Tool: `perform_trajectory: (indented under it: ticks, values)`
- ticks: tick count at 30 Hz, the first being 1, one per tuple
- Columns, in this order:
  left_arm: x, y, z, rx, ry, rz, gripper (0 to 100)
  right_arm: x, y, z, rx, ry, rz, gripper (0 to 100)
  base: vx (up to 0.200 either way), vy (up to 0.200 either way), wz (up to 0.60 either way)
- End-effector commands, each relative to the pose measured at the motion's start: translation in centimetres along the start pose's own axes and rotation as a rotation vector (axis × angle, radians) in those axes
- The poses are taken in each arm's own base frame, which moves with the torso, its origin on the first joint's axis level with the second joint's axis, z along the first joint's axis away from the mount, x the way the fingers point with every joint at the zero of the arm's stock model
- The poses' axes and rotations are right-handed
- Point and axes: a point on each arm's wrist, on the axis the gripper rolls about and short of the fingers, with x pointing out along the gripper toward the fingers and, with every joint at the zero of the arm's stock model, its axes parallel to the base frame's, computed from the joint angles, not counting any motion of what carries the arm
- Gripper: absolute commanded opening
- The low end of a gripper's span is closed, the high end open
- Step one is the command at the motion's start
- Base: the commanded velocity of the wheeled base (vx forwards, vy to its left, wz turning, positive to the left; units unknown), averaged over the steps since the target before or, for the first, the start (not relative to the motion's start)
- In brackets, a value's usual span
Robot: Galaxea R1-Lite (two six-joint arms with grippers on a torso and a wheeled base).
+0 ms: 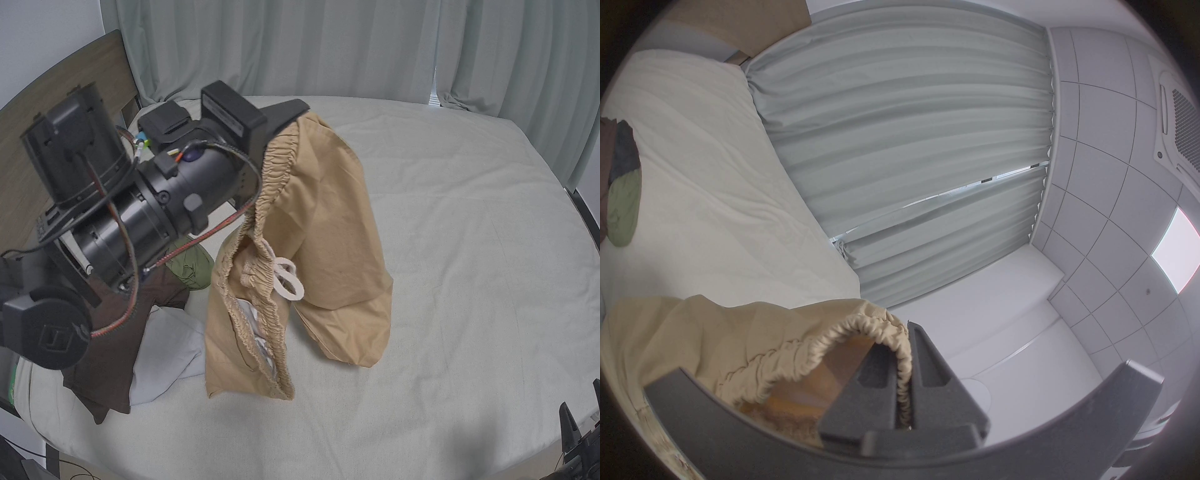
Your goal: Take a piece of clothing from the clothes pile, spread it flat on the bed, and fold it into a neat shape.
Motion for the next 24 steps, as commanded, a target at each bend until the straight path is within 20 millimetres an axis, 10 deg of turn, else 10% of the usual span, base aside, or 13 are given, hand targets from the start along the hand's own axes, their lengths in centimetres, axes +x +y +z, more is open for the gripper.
perform_trajectory:
  ticks: [1, 24]
  values:
    - [1.7, 0.9, -2.0, -0.012, 0.05, 0.01, 0, 0.0, 0.0, -0.5, 0.0, 0.001, 0.001, 100, 0.0, 0.0, 0.0]
    - [9.4, 2.0, -9.2, -0.124, 0.178, -0.042, 0, 0.0, 0.0, -0.5, 0.0, 0.0, 0.0, 100, 0.0, 0.0, 0.0]
